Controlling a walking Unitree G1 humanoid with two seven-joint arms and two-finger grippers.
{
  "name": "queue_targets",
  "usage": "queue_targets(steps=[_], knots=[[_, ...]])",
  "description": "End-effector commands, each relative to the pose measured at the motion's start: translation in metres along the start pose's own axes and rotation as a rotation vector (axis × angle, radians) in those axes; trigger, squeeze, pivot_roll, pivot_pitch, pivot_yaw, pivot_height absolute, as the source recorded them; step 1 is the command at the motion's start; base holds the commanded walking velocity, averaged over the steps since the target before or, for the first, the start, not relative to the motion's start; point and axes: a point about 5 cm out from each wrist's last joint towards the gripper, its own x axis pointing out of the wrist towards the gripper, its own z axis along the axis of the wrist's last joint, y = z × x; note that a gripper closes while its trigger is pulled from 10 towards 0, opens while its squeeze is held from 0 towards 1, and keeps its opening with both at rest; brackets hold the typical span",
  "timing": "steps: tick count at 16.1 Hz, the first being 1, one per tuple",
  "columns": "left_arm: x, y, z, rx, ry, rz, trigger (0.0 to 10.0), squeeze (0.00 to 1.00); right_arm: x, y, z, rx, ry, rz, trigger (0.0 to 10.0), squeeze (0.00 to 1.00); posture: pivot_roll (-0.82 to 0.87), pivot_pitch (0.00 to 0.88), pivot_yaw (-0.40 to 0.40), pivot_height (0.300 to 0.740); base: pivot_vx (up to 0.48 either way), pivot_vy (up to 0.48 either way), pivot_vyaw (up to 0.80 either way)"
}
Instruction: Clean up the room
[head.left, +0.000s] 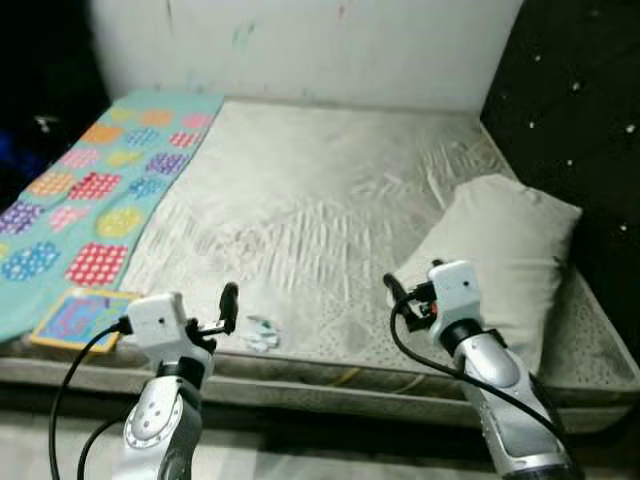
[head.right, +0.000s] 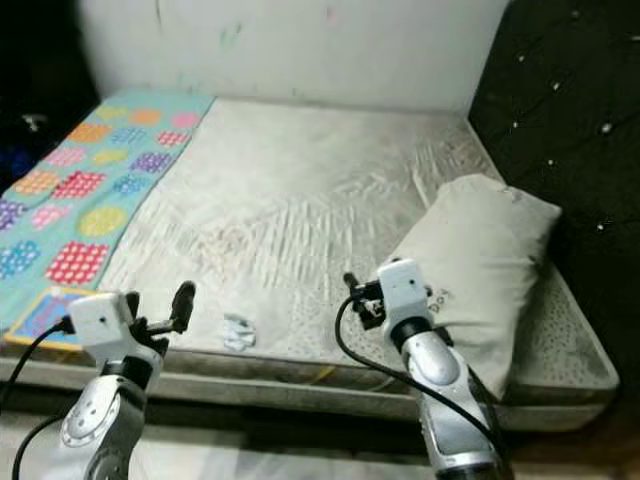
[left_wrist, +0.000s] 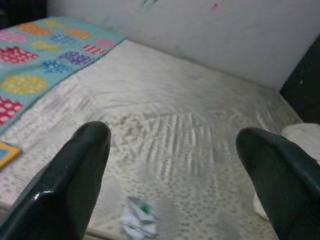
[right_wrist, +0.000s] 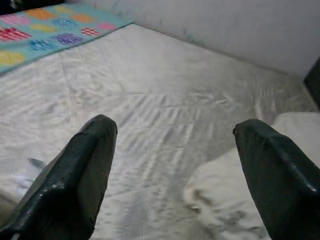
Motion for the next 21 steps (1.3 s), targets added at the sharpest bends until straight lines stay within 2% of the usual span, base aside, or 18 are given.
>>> queue_targets(steps=[1, 11, 21], knots=[[0.0003, 0.0022, 0.0036, 0.008, -0.018, 0.01, 10.0, 0.0, 0.0033, 0.0067, 0.0105, -0.012, -0.04, 0.043, 10.0, 0.0, -0.01, 0.0, -0.05, 0.74, 0.0, 0.0, 0.0], [-0.0026, 0.0019, 0.0064, 0.009, -0.043, -0.012, 10.0, 0.0, 0.0015, 0.0116, 0.0101, 0.005, -0.04, 0.085, 10.0, 0.0, -0.01, 0.0, -0.058, 0.74, 0.0, 0.0, 0.0], [-0.0002, -0.0008, 0.0062, 0.022, -0.036, -0.05, 10.0, 0.0, 0.0002, 0.0138, 0.0065, 0.011, -0.04, 0.067, 10.0, 0.0, -0.01, 0.0, -0.04, 0.74, 0.336, 0.0, 0.0]])
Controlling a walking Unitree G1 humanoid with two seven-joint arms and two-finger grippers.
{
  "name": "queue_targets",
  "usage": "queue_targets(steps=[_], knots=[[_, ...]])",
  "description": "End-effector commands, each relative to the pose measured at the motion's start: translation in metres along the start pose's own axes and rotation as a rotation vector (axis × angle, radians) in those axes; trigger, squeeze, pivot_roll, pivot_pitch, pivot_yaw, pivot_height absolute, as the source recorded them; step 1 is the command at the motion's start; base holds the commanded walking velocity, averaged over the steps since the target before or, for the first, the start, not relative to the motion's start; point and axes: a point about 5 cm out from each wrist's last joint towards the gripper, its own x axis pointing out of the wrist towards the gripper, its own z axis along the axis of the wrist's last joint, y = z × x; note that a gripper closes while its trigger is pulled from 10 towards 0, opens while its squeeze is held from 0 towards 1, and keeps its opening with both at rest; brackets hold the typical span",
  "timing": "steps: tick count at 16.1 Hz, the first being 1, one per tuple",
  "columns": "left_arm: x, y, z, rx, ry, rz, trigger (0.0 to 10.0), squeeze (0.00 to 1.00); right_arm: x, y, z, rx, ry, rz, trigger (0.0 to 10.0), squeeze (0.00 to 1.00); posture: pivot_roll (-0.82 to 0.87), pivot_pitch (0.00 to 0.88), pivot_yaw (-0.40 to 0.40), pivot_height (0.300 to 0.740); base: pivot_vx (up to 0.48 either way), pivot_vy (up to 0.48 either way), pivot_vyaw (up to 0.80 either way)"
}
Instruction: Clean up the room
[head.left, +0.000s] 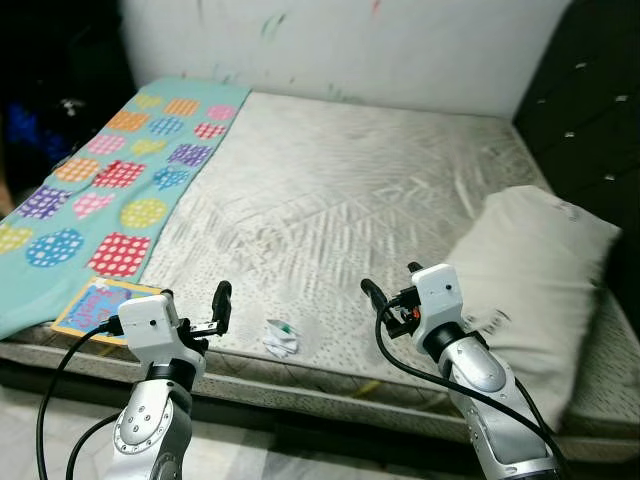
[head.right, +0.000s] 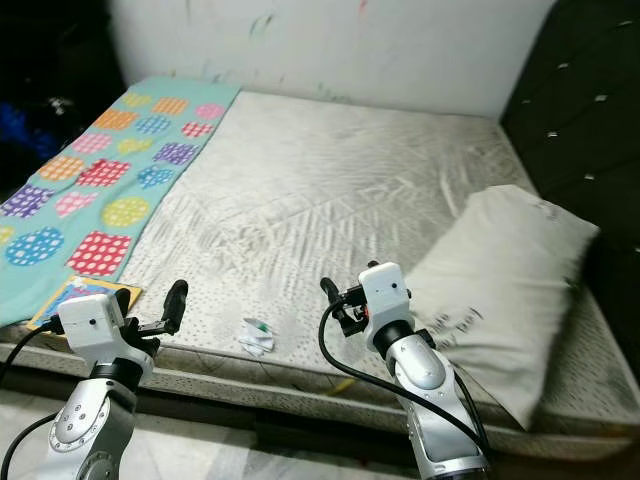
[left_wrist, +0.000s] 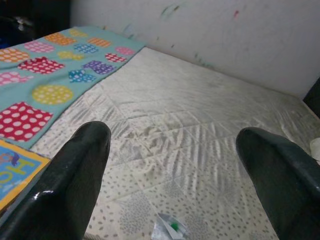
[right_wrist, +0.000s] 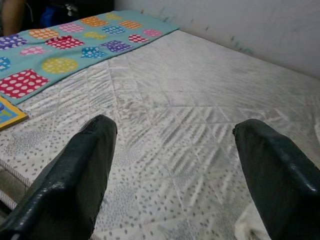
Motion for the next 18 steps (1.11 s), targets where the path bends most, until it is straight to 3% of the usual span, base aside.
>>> queue_targets(steps=[1, 6, 13, 18], knots=[[0.002, -0.003, 0.002, -0.001, -0.003, -0.014, 10.0, 0.0, 0.0, 0.0, 0.002, -0.011, -0.011, 0.0, 10.0, 0.0, -0.01, 0.0, -0.04, 0.74, 0.371, 0.0, 0.0], [0.002, -0.002, 0.0, 0.003, 0.005, -0.008, 10.0, 0.0, 0.0, -0.001, 0.002, -0.018, -0.007, -0.007, 10.0, 0.0, -0.01, 0.0, -0.042, 0.74, 0.337, 0.0, 0.0], [-0.001, -0.001, -0.006, -0.096, 0.047, 0.049, 10.0, 0.0, -0.003, 0.0, -0.002, -0.013, 0.007, -0.009, 10.0, 0.0, -0.01, 0.0, -0.042, 0.74, 0.0, 0.0, 0.0], [-0.004, -0.001, -0.009, -0.103, 0.066, 0.047, 10.0, 0.0, -0.011, -0.014, -0.007, 0.041, 0.031, -0.107, 10.0, 0.0, -0.01, 0.0, -0.042, 0.74, 0.0, 0.052, 0.0]])
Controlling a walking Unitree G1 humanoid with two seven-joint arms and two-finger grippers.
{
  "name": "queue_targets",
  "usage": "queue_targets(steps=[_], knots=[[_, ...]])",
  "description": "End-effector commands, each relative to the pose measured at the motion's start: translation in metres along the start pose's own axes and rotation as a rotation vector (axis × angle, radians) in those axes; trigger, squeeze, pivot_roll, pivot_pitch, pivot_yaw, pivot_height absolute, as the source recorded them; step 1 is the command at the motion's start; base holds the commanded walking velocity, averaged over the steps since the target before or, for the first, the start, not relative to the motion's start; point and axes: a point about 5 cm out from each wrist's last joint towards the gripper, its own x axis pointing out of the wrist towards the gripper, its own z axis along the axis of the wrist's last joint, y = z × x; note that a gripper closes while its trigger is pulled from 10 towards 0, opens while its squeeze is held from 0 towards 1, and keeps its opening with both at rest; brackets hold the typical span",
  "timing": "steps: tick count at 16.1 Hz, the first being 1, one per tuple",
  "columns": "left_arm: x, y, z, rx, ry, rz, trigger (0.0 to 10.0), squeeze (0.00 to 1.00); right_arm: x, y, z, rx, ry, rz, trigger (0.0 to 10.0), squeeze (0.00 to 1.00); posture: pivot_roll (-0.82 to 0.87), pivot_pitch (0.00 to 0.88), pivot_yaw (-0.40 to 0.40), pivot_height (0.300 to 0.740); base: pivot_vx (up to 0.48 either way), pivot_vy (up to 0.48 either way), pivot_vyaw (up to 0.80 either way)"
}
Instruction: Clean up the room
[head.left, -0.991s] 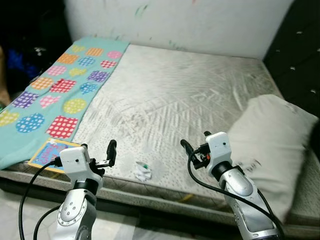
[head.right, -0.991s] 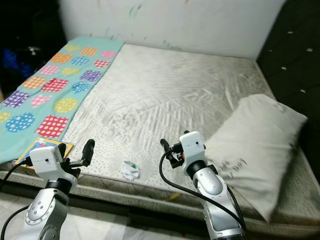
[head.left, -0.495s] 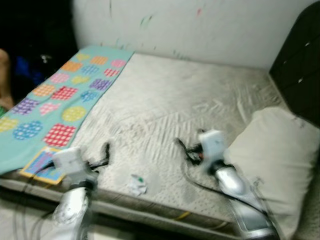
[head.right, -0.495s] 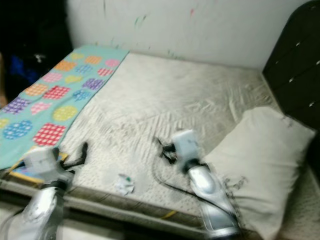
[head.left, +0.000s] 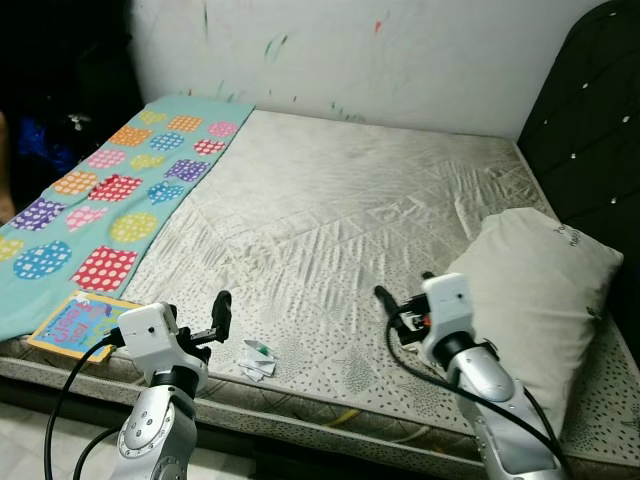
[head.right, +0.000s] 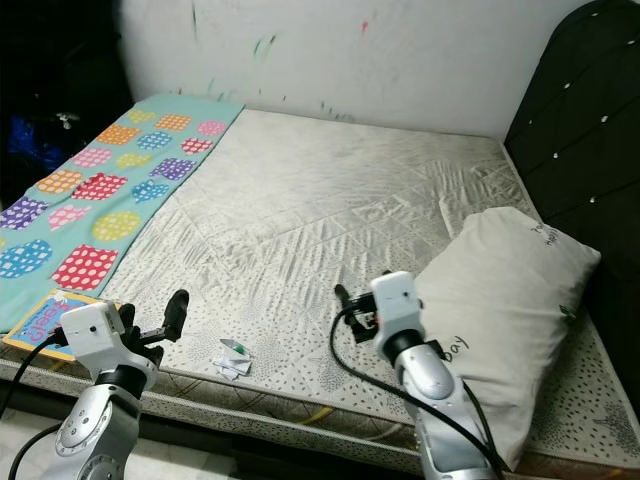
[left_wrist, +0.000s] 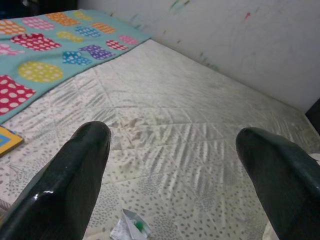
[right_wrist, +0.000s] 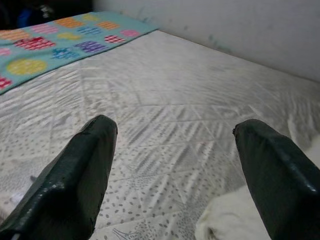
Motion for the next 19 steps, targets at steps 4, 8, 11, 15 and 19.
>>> queue_targets(steps=[4, 8, 11, 15, 19], knots=[[0.0, -0.004, 0.003, 0.008, -0.004, -0.012, 10.0, 0.0, 0.003, -0.002, 0.006, 0.014, -0.015, -0.015, 10.0, 0.0, -0.01, 0.0, -0.041, 0.74, 0.0, 0.415, -0.28], [0.0, -0.002, 0.003, 0.011, 0.004, -0.003, 10.0, 0.0, 0.003, 0.0, 0.005, 0.016, -0.008, -0.008, 10.0, 0.0, 0.0, 0.0, -0.042, 0.74, 0.0, 0.48, 0.0], [0.0, -0.001, 0.002, 0.015, 0.01, 0.004, 10.0, 0.0, 0.004, 0.001, 0.005, 0.018, -0.006, -0.006, 10.0, 0.0, 0.0, 0.0, -0.042, 0.74, 0.0, 0.48, 0.0], [0.0, -0.001, 0.006, 0.028, -0.007, -0.024, 10.0, 0.0, 0.007, 0.003, 0.005, 0.019, -0.004, -0.001, 10.0, 0.0, 0.0, 0.0, -0.049, 0.74, 0.0, 0.24, 0.0], [-0.007, 0.008, 0.008, 0.062, 0.039, -0.009, 10.0, 0.0, 0.008, 0.001, 0.005, 0.016, 0.003, 0.003, 10.0, 0.0, 0.0, 0.0, -0.056, 0.74, 0.0, 0.0, 0.0]])
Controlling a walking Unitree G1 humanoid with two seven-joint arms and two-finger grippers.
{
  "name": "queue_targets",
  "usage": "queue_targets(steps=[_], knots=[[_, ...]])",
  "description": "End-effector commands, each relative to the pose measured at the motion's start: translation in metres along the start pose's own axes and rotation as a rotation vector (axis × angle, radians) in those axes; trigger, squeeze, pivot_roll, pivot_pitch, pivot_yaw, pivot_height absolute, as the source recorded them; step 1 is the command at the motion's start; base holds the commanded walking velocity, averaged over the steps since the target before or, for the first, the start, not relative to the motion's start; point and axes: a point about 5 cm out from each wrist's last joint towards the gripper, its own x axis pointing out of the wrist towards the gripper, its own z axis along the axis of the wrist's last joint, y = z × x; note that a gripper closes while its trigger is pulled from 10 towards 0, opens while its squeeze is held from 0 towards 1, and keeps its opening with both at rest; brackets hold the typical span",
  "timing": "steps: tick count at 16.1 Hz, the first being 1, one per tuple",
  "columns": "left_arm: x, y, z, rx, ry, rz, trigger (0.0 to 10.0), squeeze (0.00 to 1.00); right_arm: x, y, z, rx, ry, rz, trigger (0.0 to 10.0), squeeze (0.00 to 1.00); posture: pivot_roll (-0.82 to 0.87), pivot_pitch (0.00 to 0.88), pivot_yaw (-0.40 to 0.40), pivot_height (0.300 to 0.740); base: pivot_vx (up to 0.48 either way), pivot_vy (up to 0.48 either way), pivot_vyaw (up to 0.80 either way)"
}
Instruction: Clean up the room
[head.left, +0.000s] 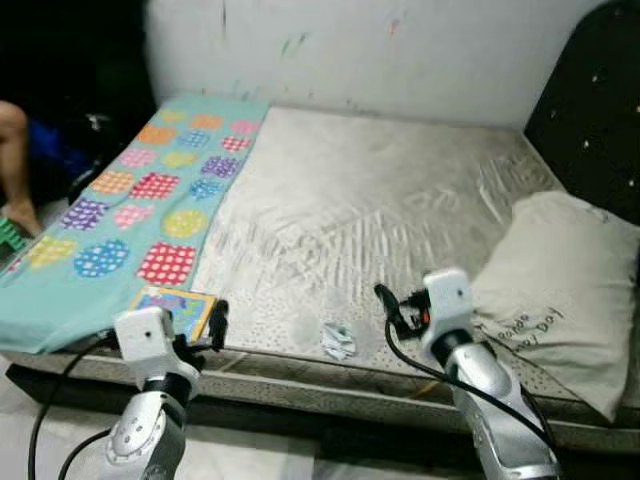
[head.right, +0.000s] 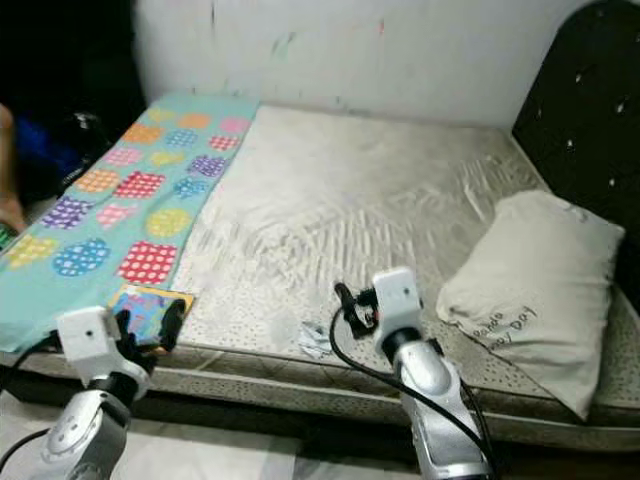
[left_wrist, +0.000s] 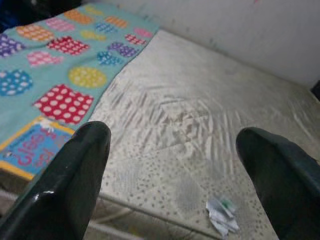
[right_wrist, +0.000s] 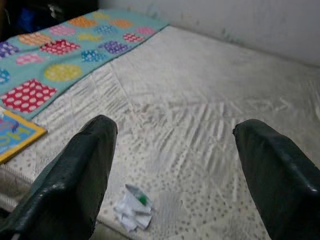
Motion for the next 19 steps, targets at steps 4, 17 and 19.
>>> queue_targets(steps=[4, 17, 19], knots=[[-0.003, 0.004, 0.011, 0.056, 0.036, -0.128, 10.0, 0.0, 0.004, -0.001, 0.007, -0.01, -0.007, 0.018, 10.0, 0.0, 0.02, 0.0, -0.087, 0.74, 0.0, 0.0, 0.0], [0.003, -0.02, 0.011, -0.027, -0.085, -0.075, 10.0, 0.0, 0.0, -0.007, 0.01, 0.017, -0.038, -0.05, 10.0, 0.0, 0.0, 0.0, -0.055, 0.74, 0.0, 0.0, -0.19], [0.006, -0.021, 0.012, -0.022, -0.096, -0.086, 10.0, 0.0, 0.0, -0.009, 0.01, 0.022, -0.041, -0.068, 10.0, 0.0, 0.0, 0.0, -0.053, 0.74, 0.0, 0.0, -0.4]])
